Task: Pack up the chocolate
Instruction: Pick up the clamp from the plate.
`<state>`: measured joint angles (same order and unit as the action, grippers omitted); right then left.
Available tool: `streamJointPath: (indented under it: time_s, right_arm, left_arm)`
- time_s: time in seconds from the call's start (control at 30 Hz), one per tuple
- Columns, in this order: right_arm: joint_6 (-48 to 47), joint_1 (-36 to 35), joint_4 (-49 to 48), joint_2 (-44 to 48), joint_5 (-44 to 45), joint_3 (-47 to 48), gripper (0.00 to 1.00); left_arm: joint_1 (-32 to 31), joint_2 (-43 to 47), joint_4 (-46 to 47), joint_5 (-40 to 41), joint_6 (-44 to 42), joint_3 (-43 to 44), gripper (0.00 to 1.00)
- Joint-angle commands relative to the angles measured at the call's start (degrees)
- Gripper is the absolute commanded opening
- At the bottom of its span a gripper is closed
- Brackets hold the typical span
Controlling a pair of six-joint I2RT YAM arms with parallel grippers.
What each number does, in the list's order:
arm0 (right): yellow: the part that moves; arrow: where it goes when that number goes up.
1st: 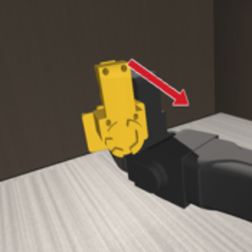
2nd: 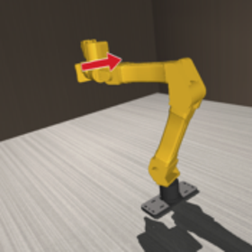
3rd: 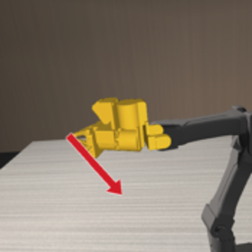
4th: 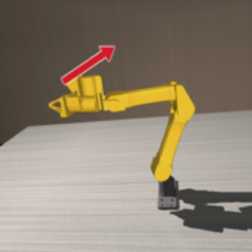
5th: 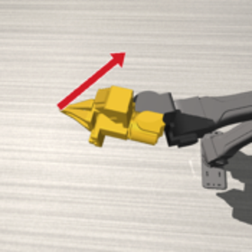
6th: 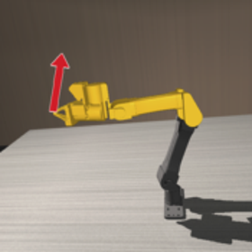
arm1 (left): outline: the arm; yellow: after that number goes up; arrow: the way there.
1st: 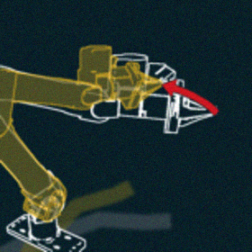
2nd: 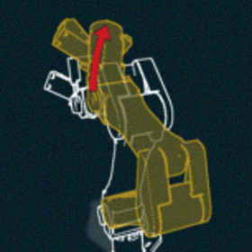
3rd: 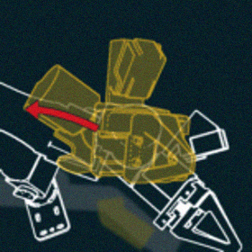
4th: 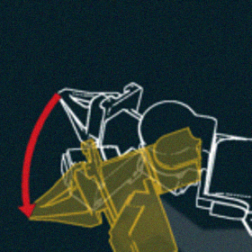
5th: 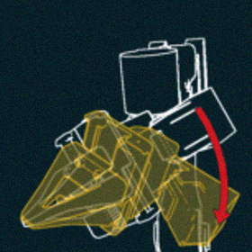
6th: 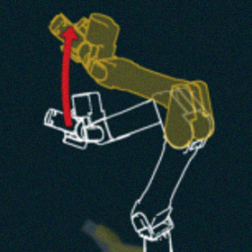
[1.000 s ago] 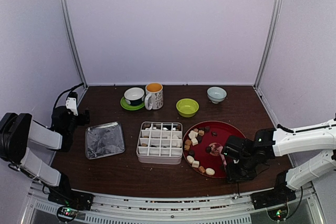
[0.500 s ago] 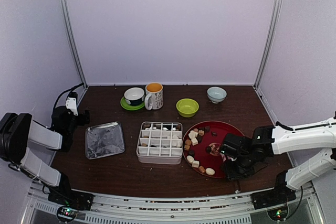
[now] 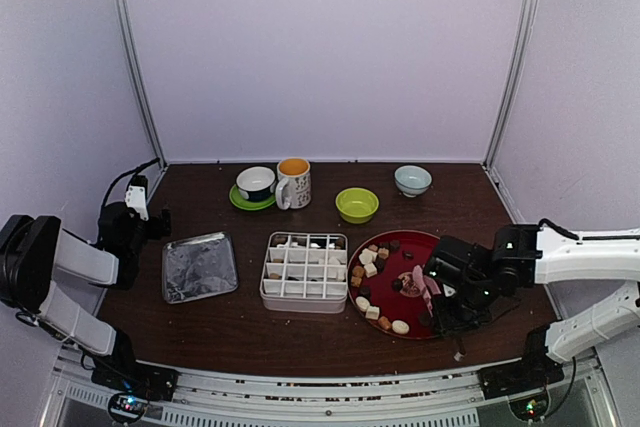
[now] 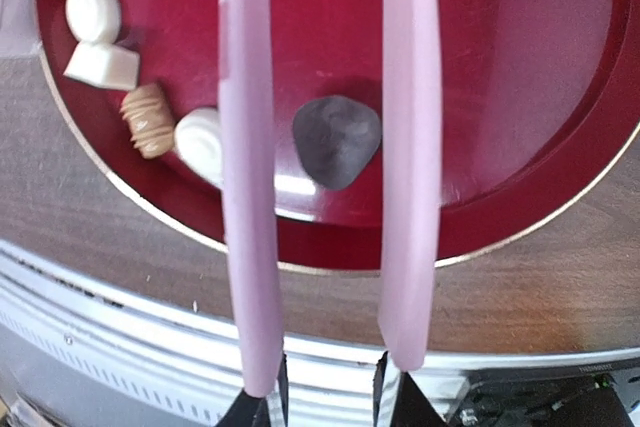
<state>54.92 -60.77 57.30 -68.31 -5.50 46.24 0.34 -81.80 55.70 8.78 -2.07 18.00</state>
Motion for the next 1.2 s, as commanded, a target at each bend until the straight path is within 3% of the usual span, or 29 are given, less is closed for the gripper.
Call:
streamJointPath:
  time_s: [0.0,0.33,0.6,1.17]
  right_arm:
    - [-4.39,-0.21,6.68,2.92,-3.47,3.90,0.29]
    - [-7.45,-0.16,15.65,6.53,-13.51,8.06,0.31]
    - [-7.39,-0.05,22.19,7.21,-15.08,9.96,0.31]
    - [-5.07,0.04,23.45,9.58,-15.78,9.17,0.31]
  left_arm:
    - [0.42,0.15,3.31,-0.49,-0.52,0.48,0.98]
    - [0.45,0.16,3.29,-0.45,-0.50,0.46,0.98]
    - [0.44,0.16,3.30,-0.45,-0.57,0.46,0.98]
    - [0.45,0.15,3.34,-0.43,-0.47,0.46,0.98]
